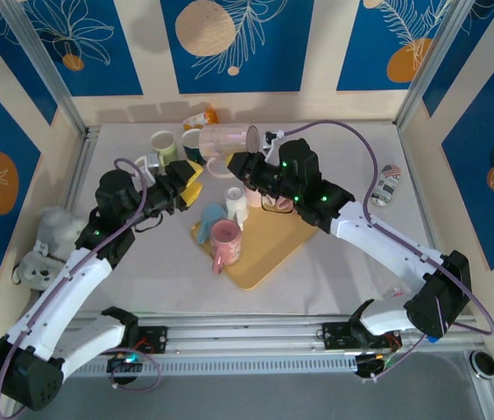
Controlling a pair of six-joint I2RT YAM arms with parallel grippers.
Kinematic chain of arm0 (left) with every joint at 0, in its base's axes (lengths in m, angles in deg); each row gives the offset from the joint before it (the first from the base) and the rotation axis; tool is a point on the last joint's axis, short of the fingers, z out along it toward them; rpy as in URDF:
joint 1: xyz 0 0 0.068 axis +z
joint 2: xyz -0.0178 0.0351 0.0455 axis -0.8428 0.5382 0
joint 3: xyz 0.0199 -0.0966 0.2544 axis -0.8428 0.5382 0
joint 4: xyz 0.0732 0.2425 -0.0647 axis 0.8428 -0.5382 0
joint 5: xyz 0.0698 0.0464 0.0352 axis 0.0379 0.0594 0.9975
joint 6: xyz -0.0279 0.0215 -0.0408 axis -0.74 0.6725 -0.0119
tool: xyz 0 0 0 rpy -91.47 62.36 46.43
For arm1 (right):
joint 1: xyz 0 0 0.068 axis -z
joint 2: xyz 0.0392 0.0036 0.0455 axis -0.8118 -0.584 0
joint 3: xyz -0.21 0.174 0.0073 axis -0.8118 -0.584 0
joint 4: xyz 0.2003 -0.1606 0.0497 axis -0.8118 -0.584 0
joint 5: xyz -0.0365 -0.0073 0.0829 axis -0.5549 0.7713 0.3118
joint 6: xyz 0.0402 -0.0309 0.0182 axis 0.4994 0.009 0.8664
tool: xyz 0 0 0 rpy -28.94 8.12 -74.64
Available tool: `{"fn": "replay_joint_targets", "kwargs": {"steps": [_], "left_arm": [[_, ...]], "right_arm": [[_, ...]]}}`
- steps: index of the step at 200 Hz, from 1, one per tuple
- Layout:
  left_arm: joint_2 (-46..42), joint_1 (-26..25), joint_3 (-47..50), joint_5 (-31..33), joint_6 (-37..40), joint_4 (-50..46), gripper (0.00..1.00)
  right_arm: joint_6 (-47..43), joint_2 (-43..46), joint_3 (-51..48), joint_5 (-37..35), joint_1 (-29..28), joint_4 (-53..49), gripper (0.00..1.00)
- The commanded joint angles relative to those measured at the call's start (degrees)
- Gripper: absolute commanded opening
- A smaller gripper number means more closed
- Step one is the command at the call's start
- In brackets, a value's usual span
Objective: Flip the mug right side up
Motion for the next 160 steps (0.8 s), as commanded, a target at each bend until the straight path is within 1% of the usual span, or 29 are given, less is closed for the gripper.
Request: {"fn": "replay_joint_targets", "kwargs": {"steps": [1, 18, 36, 70, 106, 136, 149, 160], "left_arm": [[0.7, -1.1, -1.4, 0.1, 0.3, 2.0, 0.63], [1.6, -1.9, 0.2, 0.2, -2.5, 10.3, 0.62], [2.6, -2.4, 0.6, 0.0, -2.1, 15.4, 0.61], [4.0, -2.7, 2.5, 0.8, -4.6, 20.9, 0.57], [4.1, -2.9, 3.1, 1.9, -4.6, 21.3, 0.55], [4.5, -2.9, 3.8, 3.0, -5.1, 25.3, 0.48], [4.6, -2.9, 4.4, 3.7, -5.0, 29.0, 0.43], [4.5, -2.9, 4.4, 4.0, -5.2, 29.4, 0.38]], "right_arm": [[0.1, 1.0, 4.1, 1.7, -0.7, 10.1, 0.0], [0.4, 1.0, 4.1, 1.8, -0.9, 10.2, 0.0], [0.1, 1.3, 3.7, 1.4, -1.4, 10.7, 0.0], [1.0, 1.2, 3.1, 2.2, -1.7, 13.2, 0.0], [1.9, 1.0, 3.2, 2.5, -2.2, 14.4, 0.0], [3.4, 0.9, 2.5, 2.9, -2.9, 15.6, 0.0], [3.5, 0.8, 1.9, 3.3, -3.4, 16.4, 0.0], [4.1, 0.7, 0.9, 3.3, -3.8, 17.1, 0.0]]}}
